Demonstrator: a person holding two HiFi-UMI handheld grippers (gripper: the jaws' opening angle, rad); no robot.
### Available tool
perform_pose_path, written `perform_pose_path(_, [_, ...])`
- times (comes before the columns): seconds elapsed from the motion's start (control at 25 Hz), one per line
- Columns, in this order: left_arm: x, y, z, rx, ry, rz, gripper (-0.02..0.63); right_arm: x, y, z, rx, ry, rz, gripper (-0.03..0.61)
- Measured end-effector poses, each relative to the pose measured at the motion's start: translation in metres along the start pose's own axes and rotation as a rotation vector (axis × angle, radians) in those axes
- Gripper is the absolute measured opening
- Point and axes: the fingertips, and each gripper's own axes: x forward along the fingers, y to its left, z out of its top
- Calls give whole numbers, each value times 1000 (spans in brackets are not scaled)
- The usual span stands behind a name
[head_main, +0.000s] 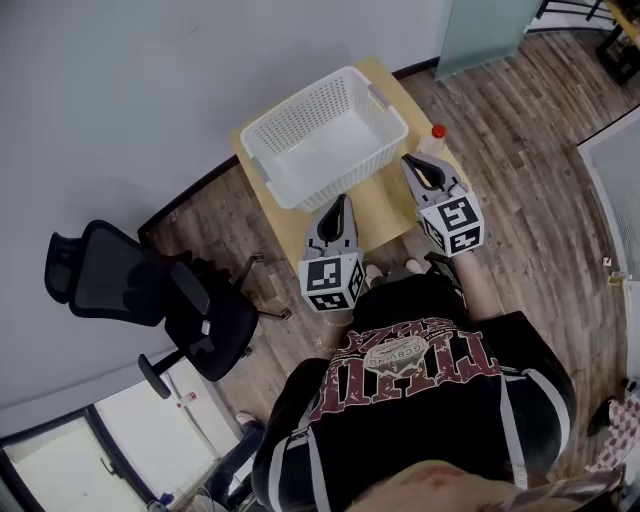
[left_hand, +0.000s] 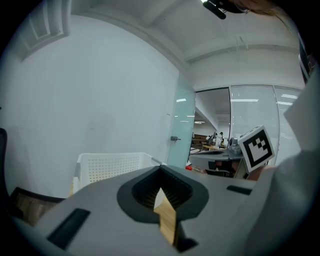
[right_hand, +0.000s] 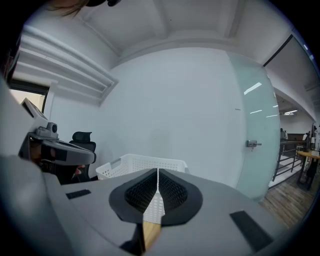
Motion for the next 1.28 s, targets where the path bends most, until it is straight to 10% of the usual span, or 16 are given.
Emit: perform_pose_path(1.28, [43,-32,21,21,-19,118,28,14,19,22,5,-18,259,17])
